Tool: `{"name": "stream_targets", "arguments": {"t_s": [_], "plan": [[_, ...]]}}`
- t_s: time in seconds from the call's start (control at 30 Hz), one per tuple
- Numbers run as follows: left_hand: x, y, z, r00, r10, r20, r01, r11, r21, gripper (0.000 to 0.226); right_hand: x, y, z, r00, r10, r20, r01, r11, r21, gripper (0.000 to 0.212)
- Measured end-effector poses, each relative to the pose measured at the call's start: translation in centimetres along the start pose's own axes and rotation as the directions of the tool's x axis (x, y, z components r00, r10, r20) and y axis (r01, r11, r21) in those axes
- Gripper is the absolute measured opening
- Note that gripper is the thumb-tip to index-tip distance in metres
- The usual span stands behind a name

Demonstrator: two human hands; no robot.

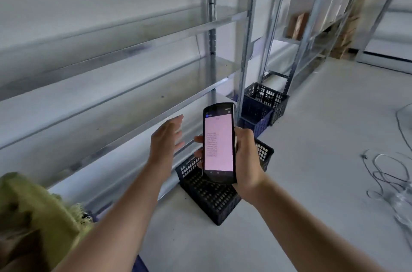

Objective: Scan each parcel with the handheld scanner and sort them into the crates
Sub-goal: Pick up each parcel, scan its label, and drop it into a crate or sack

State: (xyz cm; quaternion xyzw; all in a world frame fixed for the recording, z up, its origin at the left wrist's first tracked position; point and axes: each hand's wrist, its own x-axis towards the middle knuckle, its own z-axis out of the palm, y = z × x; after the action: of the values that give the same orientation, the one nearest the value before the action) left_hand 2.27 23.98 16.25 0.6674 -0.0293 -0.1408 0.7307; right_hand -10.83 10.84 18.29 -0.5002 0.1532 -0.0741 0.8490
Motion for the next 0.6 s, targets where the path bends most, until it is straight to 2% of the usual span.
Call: {"name": "stream_targets", "arguments": {"t_s": [0.3,0.47,0.6], "plan": [[6.3,-6.0,14.1,0.988,-0.113,0.106,0.106,0.992,0.070,0.020,5.4,-4.2,-14.2,0.992,0.018,-0.125,-0.018,1.000,-0.003,0.062],[14.5,-11.0,19.9,0.974,-0.200,0.110,0.193,0.978,0.074,0.027,13.5,-4.1,-20.9,0.979,0.065,-0.194,-0.072,0.997,-0.028,0.062],[22.7,-15.0,24.9,0.954,-0.286,0.091,0.281,0.958,0.057,0.021,22.3,-4.7,-26.0,0.959,0.133,-0.249,-0.151,0.987,-0.054,0.066]]}}
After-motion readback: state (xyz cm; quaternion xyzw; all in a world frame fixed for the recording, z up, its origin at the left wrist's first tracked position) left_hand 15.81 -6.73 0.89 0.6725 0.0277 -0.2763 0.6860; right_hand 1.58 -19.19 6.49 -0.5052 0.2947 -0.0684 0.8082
